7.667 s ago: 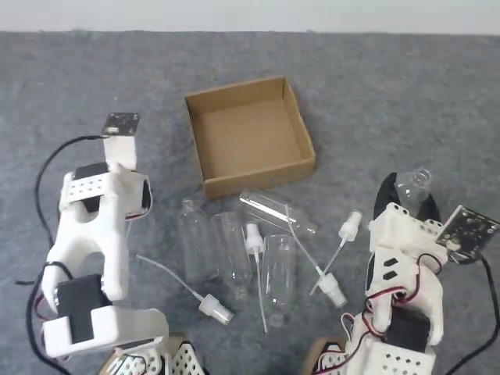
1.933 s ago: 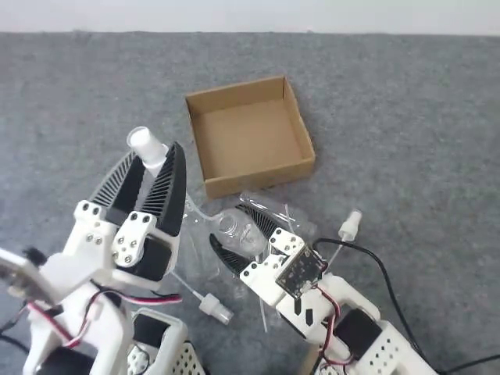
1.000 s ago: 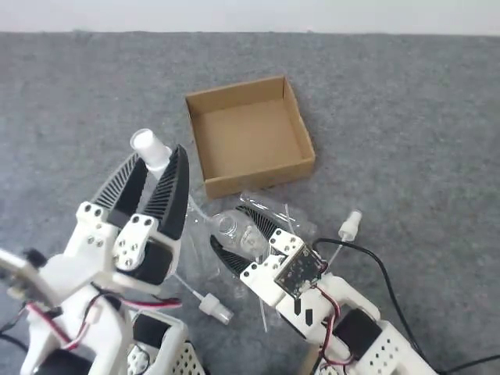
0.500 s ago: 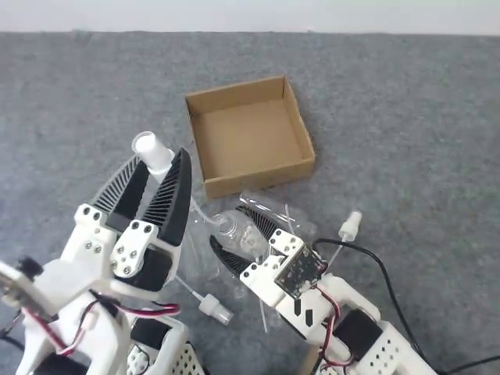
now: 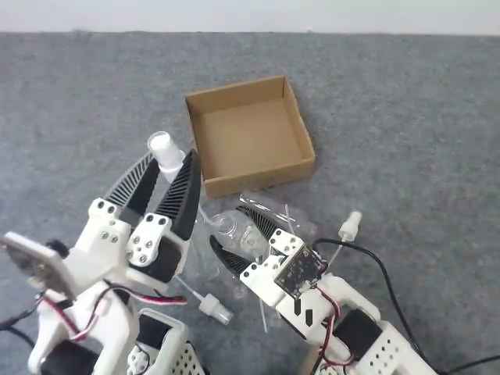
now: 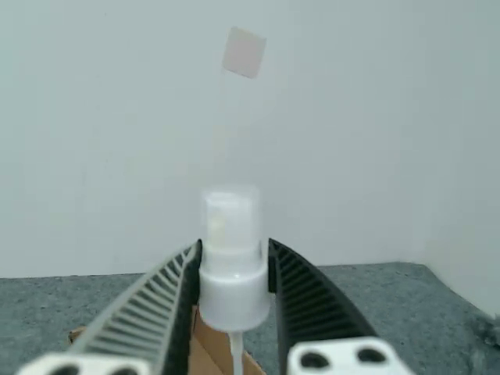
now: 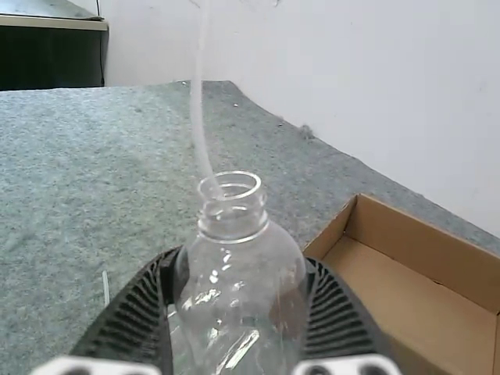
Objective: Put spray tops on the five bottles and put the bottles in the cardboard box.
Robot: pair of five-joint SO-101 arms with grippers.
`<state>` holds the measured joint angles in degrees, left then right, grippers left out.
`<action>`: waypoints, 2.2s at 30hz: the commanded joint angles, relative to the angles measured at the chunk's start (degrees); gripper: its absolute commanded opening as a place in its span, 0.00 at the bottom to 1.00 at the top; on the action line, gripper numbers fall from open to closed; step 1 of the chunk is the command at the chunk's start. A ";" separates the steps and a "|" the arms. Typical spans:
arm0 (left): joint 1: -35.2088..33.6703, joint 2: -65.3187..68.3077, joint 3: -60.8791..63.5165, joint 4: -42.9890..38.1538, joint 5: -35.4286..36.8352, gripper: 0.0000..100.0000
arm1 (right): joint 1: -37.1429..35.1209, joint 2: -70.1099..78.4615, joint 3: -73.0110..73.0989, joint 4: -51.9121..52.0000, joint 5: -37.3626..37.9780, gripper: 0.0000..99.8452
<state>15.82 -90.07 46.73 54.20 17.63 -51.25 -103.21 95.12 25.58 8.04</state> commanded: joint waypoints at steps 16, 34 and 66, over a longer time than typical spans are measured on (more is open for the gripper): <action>0.44 -0.09 6.90 -4.13 -0.44 0.01 | -0.13 0.48 1.32 0.22 0.53 0.01; 9.76 -0.09 11.56 -1.67 -5.19 0.01 | 6.20 -0.22 1.23 -0.40 -0.44 0.01; 14.95 0.18 16.13 -0.18 -9.23 0.11 | 8.48 -0.31 0.53 -0.40 -4.31 0.01</action>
<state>30.33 -89.54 63.60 53.67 8.92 -44.04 -103.21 95.12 25.58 4.35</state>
